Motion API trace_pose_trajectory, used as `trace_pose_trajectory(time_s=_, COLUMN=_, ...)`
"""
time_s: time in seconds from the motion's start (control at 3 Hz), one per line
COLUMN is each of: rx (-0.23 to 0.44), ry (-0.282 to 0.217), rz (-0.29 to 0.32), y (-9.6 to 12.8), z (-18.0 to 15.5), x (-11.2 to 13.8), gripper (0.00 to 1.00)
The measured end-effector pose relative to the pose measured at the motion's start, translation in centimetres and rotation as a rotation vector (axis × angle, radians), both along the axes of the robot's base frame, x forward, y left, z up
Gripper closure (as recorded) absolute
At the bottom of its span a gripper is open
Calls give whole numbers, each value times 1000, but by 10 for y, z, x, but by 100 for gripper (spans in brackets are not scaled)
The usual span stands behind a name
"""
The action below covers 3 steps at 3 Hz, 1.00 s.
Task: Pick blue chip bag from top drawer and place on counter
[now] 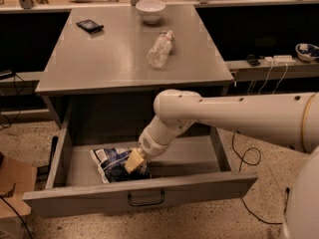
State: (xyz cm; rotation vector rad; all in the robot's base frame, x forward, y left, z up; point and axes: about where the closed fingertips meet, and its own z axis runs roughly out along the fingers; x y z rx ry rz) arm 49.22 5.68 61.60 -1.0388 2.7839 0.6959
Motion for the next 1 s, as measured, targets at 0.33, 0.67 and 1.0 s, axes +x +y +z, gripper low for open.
trace_pose_trajectory(time_s=0.33, rx=42, ry=-74, rz=-23, y=-12, z=36, x=9, gripper=100)
trace_pose_trajectory(time_s=0.67, rx=213, ry=-200, rz=-42, y=-40, z=127, x=22, gripper=100)
trace_pose_trajectory(time_s=1.0, rx=289, ry=-337, rz=-13, y=-85, z=191, x=32, gripper=100)
